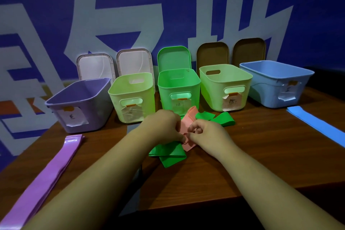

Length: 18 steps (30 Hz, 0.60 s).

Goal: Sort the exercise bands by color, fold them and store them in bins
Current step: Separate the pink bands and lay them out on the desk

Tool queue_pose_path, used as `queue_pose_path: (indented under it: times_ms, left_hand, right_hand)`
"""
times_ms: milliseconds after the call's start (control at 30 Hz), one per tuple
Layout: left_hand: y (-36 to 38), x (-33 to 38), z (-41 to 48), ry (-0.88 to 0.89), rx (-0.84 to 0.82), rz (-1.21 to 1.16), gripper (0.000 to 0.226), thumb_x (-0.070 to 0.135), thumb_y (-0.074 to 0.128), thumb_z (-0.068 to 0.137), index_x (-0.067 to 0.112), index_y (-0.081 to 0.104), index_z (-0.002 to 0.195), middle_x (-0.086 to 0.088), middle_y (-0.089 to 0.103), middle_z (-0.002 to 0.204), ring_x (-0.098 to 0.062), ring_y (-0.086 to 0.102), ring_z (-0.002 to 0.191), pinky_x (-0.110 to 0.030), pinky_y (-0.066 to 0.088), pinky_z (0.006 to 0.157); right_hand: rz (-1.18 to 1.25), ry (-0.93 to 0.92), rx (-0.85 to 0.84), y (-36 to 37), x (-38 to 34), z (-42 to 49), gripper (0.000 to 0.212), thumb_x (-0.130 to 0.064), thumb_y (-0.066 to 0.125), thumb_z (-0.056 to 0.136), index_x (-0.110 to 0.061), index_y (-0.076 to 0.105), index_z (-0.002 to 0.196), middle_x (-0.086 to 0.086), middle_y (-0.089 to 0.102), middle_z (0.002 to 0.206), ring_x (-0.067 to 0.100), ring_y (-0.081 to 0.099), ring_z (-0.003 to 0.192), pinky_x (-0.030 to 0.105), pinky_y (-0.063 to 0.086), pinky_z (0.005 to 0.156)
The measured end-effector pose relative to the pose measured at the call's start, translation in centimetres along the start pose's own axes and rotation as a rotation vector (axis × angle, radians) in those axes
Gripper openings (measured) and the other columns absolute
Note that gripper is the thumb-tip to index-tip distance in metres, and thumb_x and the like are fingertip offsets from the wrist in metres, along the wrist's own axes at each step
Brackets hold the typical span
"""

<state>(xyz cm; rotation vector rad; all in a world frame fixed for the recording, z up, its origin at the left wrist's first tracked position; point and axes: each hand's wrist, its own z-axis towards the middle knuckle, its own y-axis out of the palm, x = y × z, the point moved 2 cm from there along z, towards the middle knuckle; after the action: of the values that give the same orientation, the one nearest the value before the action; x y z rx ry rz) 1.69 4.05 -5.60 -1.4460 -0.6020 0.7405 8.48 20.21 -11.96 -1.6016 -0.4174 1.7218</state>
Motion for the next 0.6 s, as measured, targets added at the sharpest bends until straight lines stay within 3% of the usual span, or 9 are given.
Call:
queue_pose_path:
  times_ms: [100, 233, 367, 500, 600]
  left_hand:
    - [-0.7, -0.4, 0.0, -0.024, -0.058, -0.105, 0.033, 0.056, 0.079, 0.087, 0.026, 0.074, 0.099, 0.007, 0.068, 0.089, -0.012, 0.063, 0.083, -0.032, 0.057, 0.071]
    - [-1.4, -0.5, 0.0, -0.059, -0.043, -0.151, 0.019, 0.045, 0.075, 0.093, 0.027, 0.076, 0.1, 0.008, 0.07, 0.09, -0.012, 0.066, 0.085, -0.035, 0.062, 0.078]
    - [-2.2, -0.2, -0.2, -0.127, 0.044, -0.254, 0.022, 0.045, 0.07, 0.095, 0.025, 0.079, 0.092, 0.004, 0.072, 0.086, -0.015, 0.066, 0.081, -0.032, 0.056, 0.067]
    - [-3.6, -0.6, -0.4, -0.195, 0.139, -0.352, 0.021, 0.04, 0.069, 0.096, 0.026, 0.083, 0.09, 0.008, 0.073, 0.08, -0.011, 0.07, 0.076, -0.023, 0.049, 0.057]
    - [-4.7, -0.6, -0.7, -0.175, 0.132, -0.472, 0.015, 0.032, 0.072, 0.096, 0.026, 0.086, 0.095, 0.014, 0.072, 0.074, -0.002, 0.067, 0.07, -0.019, 0.048, 0.057]
  right_hand:
    - [-0.045, -0.01, 0.006, 0.2, 0.0, -0.1, 0.014, -0.035, 0.079, 0.092, -0.035, 0.066, 0.095, -0.009, 0.068, 0.088, 0.011, 0.065, 0.08, 0.028, 0.043, 0.062]
    - [-0.093, -0.042, 0.008, 0.2, -0.3, -0.3, 0.015, -0.034, 0.077, 0.094, -0.034, 0.062, 0.091, -0.009, 0.065, 0.088, 0.01, 0.062, 0.08, 0.029, 0.043, 0.061]
    - [-0.095, -0.05, 0.003, 0.0, -0.3, -0.5, 0.007, -0.034, 0.074, 0.096, -0.035, 0.067, 0.098, -0.011, 0.064, 0.09, 0.011, 0.061, 0.084, 0.031, 0.044, 0.063]
    - [-0.041, -0.051, -0.002, 0.0, -0.3, -0.7, 0.016, -0.034, 0.075, 0.097, -0.033, 0.07, 0.113, -0.014, 0.064, 0.094, 0.009, 0.061, 0.089, 0.032, 0.05, 0.07]
    - [0.152, -0.066, 0.03, -0.4, -0.6, -0.8, 0.003, -0.034, 0.072, 0.1, -0.034, 0.074, 0.102, -0.012, 0.071, 0.093, 0.009, 0.067, 0.09, 0.036, 0.059, 0.078]
